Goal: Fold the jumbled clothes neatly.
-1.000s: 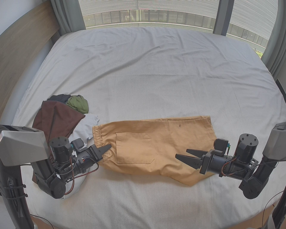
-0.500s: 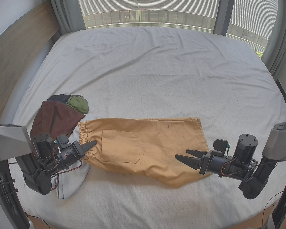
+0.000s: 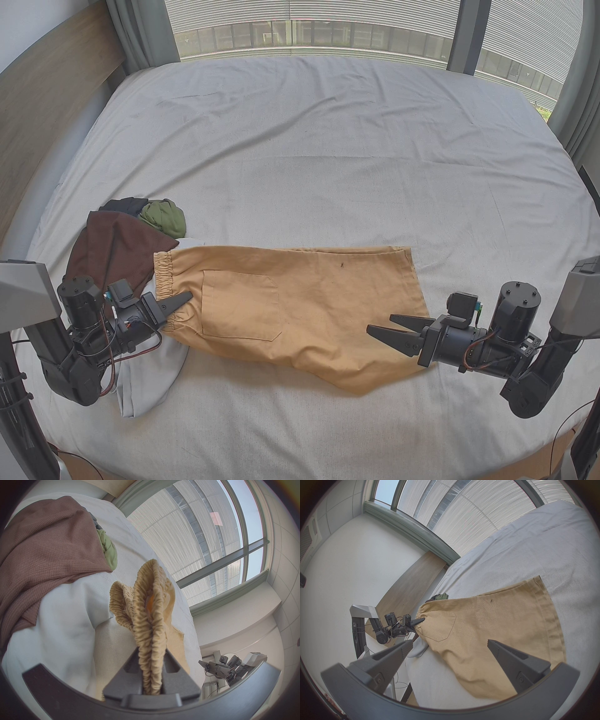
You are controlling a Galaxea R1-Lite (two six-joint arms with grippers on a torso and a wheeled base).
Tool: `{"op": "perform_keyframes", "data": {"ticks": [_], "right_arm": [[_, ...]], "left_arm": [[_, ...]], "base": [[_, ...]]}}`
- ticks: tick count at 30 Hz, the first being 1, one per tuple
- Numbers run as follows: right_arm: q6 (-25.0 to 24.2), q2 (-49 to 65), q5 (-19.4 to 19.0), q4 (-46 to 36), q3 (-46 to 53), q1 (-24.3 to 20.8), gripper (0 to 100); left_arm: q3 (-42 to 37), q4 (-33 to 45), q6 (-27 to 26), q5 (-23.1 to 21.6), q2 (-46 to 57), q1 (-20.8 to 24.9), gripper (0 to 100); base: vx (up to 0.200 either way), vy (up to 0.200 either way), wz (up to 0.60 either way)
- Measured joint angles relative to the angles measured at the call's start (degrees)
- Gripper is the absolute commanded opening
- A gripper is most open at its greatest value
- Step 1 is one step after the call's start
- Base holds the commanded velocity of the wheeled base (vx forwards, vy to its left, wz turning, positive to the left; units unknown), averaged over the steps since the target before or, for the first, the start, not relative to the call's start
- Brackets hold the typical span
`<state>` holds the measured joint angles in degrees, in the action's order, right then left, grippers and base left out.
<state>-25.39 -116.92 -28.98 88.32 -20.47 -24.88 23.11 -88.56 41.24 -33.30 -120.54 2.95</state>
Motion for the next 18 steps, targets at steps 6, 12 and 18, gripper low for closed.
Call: {"op": "perform_keyframes", "data": {"ticks": [6, 12, 18], "right_arm": [[0.00, 0.00, -0.02, 0.00, 0.07, -0.09, 100], [0.00, 0.02, 0.00, -0.02, 0.00, -0.13, 100], [-0.02, 0.22, -0.02, 0.00, 0.07, 0.00, 100]], "left_arm": [[-0.11, -0.04, 0.00, -1.62, 0.12, -1.02, 0], [-0.33, -0.12, -0.13, -0.88, 1.11, 1.73, 0], [0.00, -0.12, -0.09, 2.68, 2.79, 7.55, 0]], "base": [[0.000, 0.000, 0.00], [0.000, 0.000, 0.00], [0.000, 0.000, 0.00]]}}
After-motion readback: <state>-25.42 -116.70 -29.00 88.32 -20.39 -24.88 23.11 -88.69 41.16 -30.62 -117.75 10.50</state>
